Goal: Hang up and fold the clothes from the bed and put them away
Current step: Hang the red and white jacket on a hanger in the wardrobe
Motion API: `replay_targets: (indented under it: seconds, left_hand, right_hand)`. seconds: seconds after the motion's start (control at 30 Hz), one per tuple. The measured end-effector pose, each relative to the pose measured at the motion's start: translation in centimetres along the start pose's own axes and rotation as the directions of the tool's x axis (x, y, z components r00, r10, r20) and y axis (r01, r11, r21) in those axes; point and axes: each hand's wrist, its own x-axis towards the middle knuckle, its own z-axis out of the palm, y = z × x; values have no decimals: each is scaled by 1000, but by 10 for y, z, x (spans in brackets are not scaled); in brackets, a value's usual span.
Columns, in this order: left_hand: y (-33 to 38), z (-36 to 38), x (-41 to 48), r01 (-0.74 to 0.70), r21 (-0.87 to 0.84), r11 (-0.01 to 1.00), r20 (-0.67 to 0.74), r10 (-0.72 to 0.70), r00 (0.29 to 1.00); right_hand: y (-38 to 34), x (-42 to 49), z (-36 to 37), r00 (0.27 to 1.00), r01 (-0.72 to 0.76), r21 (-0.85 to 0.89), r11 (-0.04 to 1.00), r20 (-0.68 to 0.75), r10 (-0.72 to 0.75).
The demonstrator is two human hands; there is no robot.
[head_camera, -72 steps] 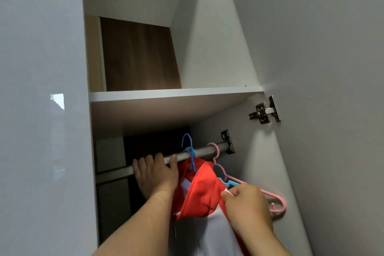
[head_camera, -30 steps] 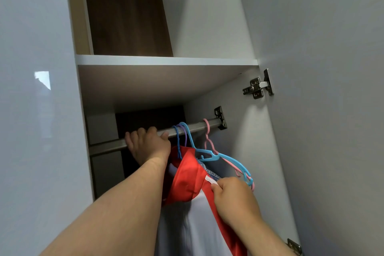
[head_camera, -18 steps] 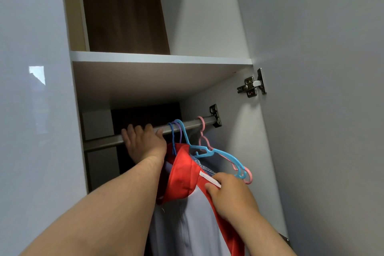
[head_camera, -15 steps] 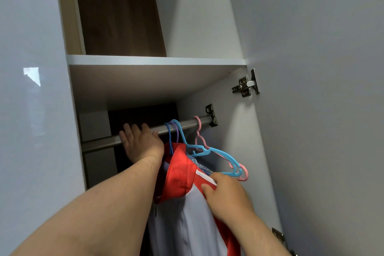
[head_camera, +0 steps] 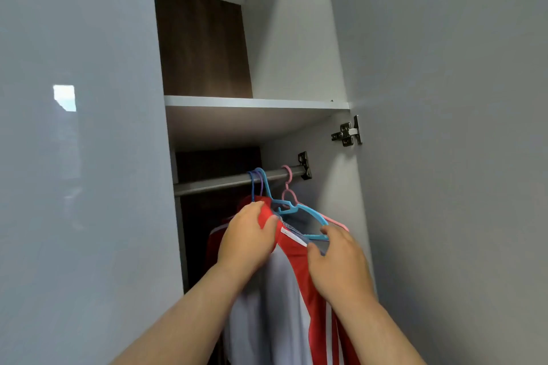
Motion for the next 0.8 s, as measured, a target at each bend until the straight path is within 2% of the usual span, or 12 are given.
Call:
replay_targets:
  seconds: [0.17,0.3,0.4,0.47,0.63,0.8]
  left_hand:
    - [-10,-53,-76,-204,250,947,138,173,975]
    - [-20,-82,-131,-239,379,894,157,192,969]
    - [-29,-107,-167,-202,402,893,142,157,977]
    - [-35,-126,-189,-145,437,888,118,104,988]
    - [-68,-178,-237,-40,546,837,13,40,999]
    - [-96,-240,-292,111,652,750,-66,-89,994]
  right_hand:
    - [-3,-38,-18,973,228,-84,970,50,-225]
    - [-7,-69,-20,933,348,-95,933,130,-335]
    - [-15,-93,-17,905,408,-65,911,158,-394]
    - [-24,-110,-11,870,483,-11,876,117,-479]
    - [-71,-153,19,719,690,152,708,-28,-695]
    - [-132,-205,62,572,783,346,517,-72,-817]
